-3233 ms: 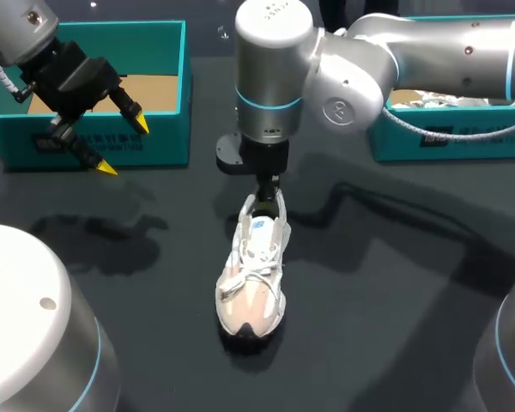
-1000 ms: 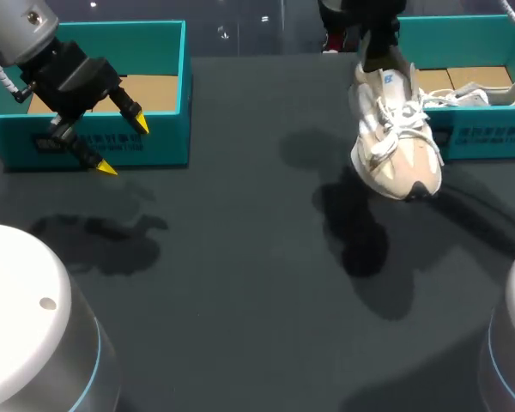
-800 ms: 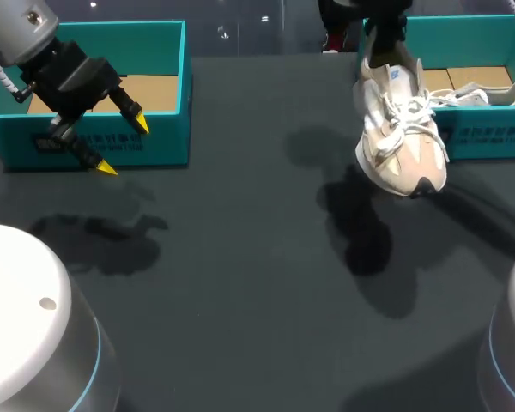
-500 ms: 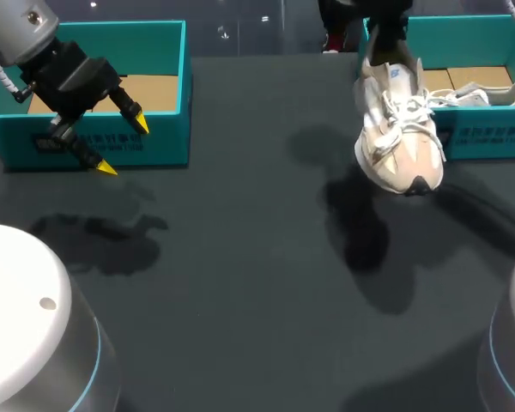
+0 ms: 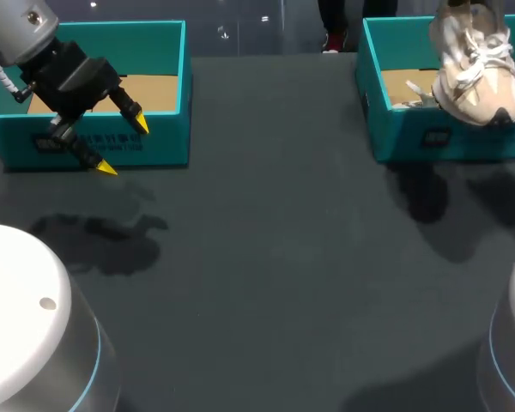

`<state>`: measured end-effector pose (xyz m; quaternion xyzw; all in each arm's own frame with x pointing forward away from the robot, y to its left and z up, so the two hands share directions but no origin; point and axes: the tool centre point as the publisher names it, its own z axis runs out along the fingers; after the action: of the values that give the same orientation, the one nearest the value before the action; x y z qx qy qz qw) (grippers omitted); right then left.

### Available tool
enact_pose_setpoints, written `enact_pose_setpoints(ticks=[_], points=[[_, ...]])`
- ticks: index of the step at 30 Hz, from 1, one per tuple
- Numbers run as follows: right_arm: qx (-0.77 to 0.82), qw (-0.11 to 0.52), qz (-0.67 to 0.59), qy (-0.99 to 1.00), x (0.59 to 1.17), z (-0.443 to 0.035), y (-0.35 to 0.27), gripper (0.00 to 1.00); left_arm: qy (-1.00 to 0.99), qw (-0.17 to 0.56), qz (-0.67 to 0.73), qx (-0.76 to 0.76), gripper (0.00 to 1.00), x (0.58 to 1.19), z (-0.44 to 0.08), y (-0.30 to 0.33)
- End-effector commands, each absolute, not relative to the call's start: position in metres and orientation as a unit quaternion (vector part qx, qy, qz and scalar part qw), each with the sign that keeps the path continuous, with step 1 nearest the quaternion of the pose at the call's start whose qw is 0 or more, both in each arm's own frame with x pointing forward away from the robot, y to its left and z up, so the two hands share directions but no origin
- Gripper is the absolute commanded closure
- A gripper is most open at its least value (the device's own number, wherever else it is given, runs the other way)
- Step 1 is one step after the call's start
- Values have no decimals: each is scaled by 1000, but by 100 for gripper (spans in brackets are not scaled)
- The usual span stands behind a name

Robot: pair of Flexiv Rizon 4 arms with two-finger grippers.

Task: Take the shoe out of the shoebox, open the shoe tongue, remove and reinsert the insole, then place the shoe into the shoebox

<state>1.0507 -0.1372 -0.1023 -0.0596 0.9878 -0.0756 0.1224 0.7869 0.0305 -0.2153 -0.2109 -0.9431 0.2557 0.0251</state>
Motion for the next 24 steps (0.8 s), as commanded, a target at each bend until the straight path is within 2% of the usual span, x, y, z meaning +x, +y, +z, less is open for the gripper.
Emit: enact_pose_setpoints(ticks=[1,15,24], points=[[-69,115,-71,988,1083,-103,-151,100,-943,25,254,-211,0,786,-215,31],[-69,115,-71,988,1083,-103,-151,100,-943,25,254,-211,0,786,-215,31],[-65,136,-72,986,1132,-97,-222,100,-943,25,254,-211,0,786,-215,31]])
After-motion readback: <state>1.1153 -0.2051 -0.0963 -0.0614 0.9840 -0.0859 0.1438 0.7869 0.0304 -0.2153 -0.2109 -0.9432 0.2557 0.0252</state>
